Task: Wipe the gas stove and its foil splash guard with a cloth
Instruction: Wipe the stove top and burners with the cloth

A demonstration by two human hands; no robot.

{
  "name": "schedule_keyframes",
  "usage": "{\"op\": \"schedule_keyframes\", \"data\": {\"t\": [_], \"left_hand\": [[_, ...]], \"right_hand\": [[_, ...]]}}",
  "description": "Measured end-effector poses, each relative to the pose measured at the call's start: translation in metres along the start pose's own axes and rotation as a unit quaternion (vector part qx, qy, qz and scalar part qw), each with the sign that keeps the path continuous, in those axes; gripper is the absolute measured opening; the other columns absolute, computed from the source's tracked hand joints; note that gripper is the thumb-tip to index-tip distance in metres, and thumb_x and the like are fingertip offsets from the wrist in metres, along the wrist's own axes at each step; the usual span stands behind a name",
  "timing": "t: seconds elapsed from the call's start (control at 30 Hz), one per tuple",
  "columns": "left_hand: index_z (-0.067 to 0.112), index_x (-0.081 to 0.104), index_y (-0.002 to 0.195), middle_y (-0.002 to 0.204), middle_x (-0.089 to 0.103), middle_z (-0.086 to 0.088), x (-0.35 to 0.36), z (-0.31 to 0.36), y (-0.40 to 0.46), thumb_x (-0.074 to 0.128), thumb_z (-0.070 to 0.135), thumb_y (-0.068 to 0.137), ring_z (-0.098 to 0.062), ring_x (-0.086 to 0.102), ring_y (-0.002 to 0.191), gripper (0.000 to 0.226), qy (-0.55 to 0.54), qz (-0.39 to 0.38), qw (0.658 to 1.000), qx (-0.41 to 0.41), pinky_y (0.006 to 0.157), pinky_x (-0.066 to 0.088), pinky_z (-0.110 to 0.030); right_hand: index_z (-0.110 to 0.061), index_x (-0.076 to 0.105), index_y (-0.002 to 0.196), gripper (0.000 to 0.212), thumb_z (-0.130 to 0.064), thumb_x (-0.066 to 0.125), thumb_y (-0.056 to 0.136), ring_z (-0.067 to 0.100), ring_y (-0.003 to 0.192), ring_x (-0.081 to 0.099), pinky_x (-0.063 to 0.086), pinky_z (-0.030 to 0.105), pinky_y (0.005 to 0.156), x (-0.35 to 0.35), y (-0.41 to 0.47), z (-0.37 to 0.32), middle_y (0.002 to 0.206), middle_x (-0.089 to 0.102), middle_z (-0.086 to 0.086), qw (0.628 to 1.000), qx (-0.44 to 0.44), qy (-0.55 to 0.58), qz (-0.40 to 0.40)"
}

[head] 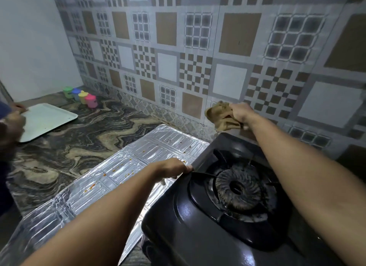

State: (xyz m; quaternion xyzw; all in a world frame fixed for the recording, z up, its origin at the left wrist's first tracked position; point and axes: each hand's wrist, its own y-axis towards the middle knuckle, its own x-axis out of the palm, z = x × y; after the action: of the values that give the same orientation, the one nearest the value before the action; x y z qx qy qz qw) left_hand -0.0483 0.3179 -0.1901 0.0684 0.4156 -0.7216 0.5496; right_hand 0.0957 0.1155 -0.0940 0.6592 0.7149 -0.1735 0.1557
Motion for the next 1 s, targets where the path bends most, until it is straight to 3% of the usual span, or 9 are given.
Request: {"op": "schedule_keyframes", "data": {"t": [0.1,0.2,0.33,0.4,0.5,0.6,0.77,0.87,1.0], "left_hand": [[-0.001,0.059,0.122,0.131,0.056,-0.02,-0.008,0.004,-0.006,0.053,0.052,0.091,-0.031,0.054,0.12,0.062,-0.005,0.079,0.996,0.028,0.095,0.045,-0.04],[0.008,0.056,0.127,0.133,0.055,-0.009,-0.021,0.006,-0.02,0.053,0.05,0.092,-0.027,0.056,0.116,0.054,-0.202,0.12,0.97,0.066,0.087,0.045,-0.04],[0.011,0.066,0.105,0.104,0.066,-0.005,-0.037,0.011,-0.045,0.063,0.035,0.09,-0.021,0.062,0.095,0.028,-0.395,0.187,0.891,0.121,0.082,0.049,-0.039],[0.011,0.067,0.09,0.085,0.068,-0.007,-0.043,0.008,-0.059,0.067,0.022,0.088,-0.019,0.065,0.075,0.012,-0.435,0.236,0.856,0.148,0.065,0.053,-0.03],[0.012,0.066,0.077,0.075,0.066,-0.007,-0.055,-0.007,-0.078,0.07,0.011,0.085,-0.019,0.061,0.064,0.009,-0.448,0.299,0.83,0.142,0.051,0.05,-0.026],[0.01,0.07,0.086,0.084,0.068,-0.009,-0.066,-0.025,-0.1,0.072,0.01,0.084,-0.022,0.062,0.077,0.003,-0.445,0.333,0.821,0.133,0.073,0.056,-0.039],[0.015,0.073,0.08,0.09,0.072,-0.009,-0.081,-0.07,-0.138,0.078,0.01,0.077,-0.022,0.067,0.087,0.008,-0.437,0.388,0.803,0.117,0.086,0.057,-0.038],[0.008,0.074,0.086,0.08,0.07,-0.004,-0.087,-0.089,-0.163,0.079,0.007,0.075,-0.018,0.067,0.078,0.012,-0.435,0.387,0.802,0.13,0.076,0.059,-0.031],[0.004,0.072,0.101,0.076,0.068,-0.002,-0.094,-0.11,-0.201,0.074,0.012,0.082,-0.003,0.061,0.047,0.021,-0.445,0.357,0.811,0.132,0.04,0.047,-0.015]], "right_hand": [[-0.004,0.063,0.084,0.026,-0.016,0.047,0.1,0.024,0.047,0.064,0.05,0.026,0.035,-0.002,-0.026,-0.021,0.058,0.066,0.009,0.981,0.012,0.164,-0.104],[-0.003,0.063,0.082,0.033,-0.019,0.041,0.101,0.022,0.056,0.068,0.053,0.03,0.041,0.008,-0.043,-0.028,0.068,0.067,0.012,0.948,0.019,0.244,-0.203],[-0.001,0.06,0.099,0.034,-0.023,0.033,0.102,0.024,0.069,0.066,0.059,0.037,0.066,0.037,-0.07,-0.036,0.079,0.065,0.014,0.899,0.034,0.292,-0.326],[0.0,0.059,0.097,0.04,-0.029,0.031,0.103,0.026,0.07,0.065,0.058,0.04,0.073,0.051,-0.085,-0.04,0.077,0.066,0.014,0.889,0.048,0.291,-0.352],[0.0,0.058,0.095,0.052,-0.047,0.037,0.099,0.026,0.068,0.063,0.058,0.037,0.066,0.068,-0.112,-0.051,0.077,0.062,0.013,0.879,0.062,0.257,-0.396],[-0.004,0.06,0.102,0.038,-0.039,0.062,0.085,0.024,0.076,0.065,0.059,0.034,0.064,0.083,-0.131,-0.055,0.097,0.06,0.014,0.906,0.053,0.177,-0.38],[0.001,0.067,0.105,0.024,0.004,0.066,0.082,0.028,0.108,0.06,0.051,0.043,0.095,0.13,-0.158,-0.059,0.118,0.063,0.016,0.958,-0.016,0.099,-0.27],[0.003,0.063,0.117,0.035,0.012,0.061,0.083,0.026,0.106,0.062,0.052,0.04,0.093,0.16,-0.182,-0.062,0.115,0.064,0.019,0.962,-0.022,0.089,-0.257],[-0.001,0.063,0.116,0.035,0.013,0.056,0.085,0.023,0.088,0.063,0.055,0.041,0.077,0.196,-0.214,-0.065,0.099,0.066,0.015,0.968,-0.056,0.079,-0.23]]}}
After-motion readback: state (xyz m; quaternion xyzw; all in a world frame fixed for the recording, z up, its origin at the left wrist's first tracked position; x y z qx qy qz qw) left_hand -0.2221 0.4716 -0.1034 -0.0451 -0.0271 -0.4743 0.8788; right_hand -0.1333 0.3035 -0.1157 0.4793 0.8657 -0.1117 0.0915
